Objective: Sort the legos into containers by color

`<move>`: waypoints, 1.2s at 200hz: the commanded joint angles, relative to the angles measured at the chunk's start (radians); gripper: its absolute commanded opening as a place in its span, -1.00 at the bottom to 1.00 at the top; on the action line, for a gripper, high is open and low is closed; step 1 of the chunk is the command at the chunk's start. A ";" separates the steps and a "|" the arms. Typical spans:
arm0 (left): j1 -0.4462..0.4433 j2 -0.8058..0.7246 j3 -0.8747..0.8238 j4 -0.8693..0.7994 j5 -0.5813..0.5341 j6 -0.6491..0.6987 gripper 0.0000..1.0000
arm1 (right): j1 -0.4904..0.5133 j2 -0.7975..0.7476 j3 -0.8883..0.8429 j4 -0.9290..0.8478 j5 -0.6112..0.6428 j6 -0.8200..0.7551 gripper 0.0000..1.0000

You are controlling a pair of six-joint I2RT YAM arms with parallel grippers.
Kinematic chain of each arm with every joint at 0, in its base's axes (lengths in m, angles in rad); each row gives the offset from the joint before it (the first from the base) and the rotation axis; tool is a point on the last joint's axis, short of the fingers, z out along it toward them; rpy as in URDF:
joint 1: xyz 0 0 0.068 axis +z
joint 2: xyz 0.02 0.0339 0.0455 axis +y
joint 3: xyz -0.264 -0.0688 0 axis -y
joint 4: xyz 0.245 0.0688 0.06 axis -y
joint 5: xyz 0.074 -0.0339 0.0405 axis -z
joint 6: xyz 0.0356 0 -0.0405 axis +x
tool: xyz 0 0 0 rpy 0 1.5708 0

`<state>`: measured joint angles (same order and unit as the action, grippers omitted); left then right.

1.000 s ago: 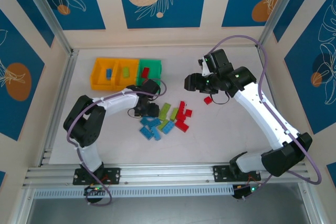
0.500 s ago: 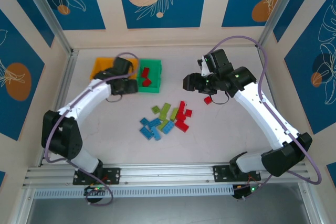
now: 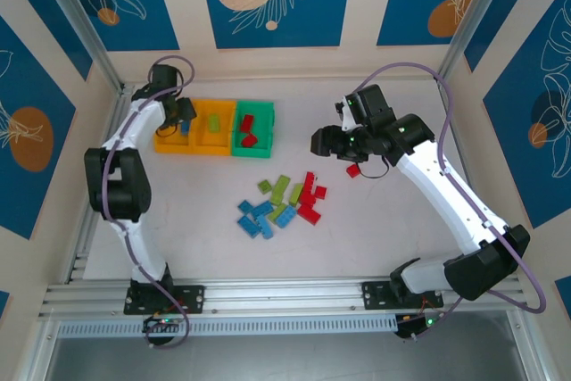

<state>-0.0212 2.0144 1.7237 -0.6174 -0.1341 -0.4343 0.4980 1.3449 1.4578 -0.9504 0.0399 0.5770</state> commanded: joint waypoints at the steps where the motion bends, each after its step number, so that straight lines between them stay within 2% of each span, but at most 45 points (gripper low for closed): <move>1: 0.029 0.056 0.094 -0.049 0.043 0.016 0.29 | 0.002 0.008 -0.002 -0.003 -0.023 0.015 0.31; 28: 0.040 0.090 0.178 -0.101 0.044 0.048 0.45 | 0.000 0.010 -0.009 -0.012 -0.024 0.025 0.31; 53: 0.042 0.042 0.170 -0.108 0.055 0.056 0.53 | -0.001 0.001 -0.031 -0.005 -0.017 0.031 0.31; 74: 0.041 -0.045 0.113 -0.085 0.086 0.045 0.64 | -0.010 0.011 -0.051 0.008 -0.020 0.038 0.31; 100: 0.035 -0.202 0.001 -0.048 0.154 0.025 0.61 | -0.024 0.032 -0.070 0.021 -0.013 0.044 0.31; 124: 0.004 -0.384 -0.137 -0.018 0.252 0.038 0.58 | -0.048 0.050 -0.105 0.016 0.072 0.062 0.32; 168: -0.148 -0.702 -0.386 0.003 0.317 0.218 0.58 | -0.167 0.137 -0.213 0.047 0.095 0.100 0.32; 202: -0.351 -0.882 -0.529 -0.008 0.319 0.387 0.58 | -0.233 0.286 -0.219 0.092 0.125 0.058 0.32; 218: -0.439 -0.942 -0.581 -0.011 0.329 0.432 0.58 | -0.264 0.368 -0.193 0.100 0.152 0.035 0.34; 240: -0.552 -1.011 -0.649 -0.003 0.327 0.478 0.61 | -0.303 0.487 -0.132 0.093 0.124 0.045 0.41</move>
<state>-0.4797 1.0740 1.1347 -0.6170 0.1692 -0.0689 0.2310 1.7348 1.2617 -0.8627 0.1585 0.6304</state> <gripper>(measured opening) 0.793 0.688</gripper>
